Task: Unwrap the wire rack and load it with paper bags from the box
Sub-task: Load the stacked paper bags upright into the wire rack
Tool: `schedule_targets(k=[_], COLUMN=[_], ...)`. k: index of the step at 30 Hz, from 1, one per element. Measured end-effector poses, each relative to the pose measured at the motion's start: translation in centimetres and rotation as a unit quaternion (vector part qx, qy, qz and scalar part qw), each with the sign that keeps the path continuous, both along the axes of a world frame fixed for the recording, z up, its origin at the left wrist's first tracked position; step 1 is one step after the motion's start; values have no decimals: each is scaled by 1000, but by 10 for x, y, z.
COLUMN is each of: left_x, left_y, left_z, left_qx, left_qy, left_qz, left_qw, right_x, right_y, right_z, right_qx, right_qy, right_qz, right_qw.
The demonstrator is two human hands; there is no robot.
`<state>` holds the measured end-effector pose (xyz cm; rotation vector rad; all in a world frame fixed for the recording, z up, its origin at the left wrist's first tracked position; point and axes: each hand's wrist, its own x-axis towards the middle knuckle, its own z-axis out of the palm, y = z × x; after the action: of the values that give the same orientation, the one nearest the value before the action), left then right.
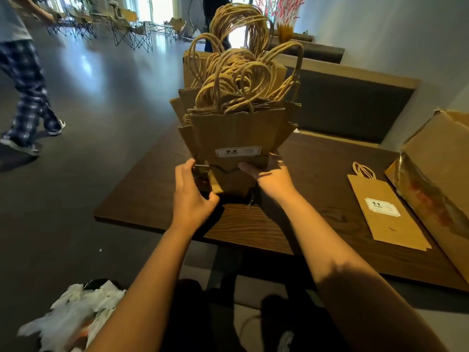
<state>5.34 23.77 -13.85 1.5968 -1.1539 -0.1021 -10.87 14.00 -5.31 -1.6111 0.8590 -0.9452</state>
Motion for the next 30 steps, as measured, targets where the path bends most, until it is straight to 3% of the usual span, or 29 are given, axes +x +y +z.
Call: schedule_targets(k=[6, 12, 23, 27, 30], left_x=[4, 6, 21, 21, 19], left_y=[8, 4, -2, -2, -3], left_z=[6, 16, -10, -8, -10], left_qx=[34, 26, 114, 115, 100], left_qy=[25, 31, -16, 0, 21], left_qz=[-32, 24, 75, 83, 94], left_qw=[999, 999, 990, 990, 990], right_x=[1, 8, -11, -12, -9], right_y=[6, 16, 1, -4, -7], right_z=[-19, -42, -59, -64, -68], right_qx=[60, 69, -56, -161, -185], right_qy=[-57, -138, 11, 89, 134], right_qz=[-22, -102, -112, -131, -140], right_qw=[996, 983, 992, 974, 963])
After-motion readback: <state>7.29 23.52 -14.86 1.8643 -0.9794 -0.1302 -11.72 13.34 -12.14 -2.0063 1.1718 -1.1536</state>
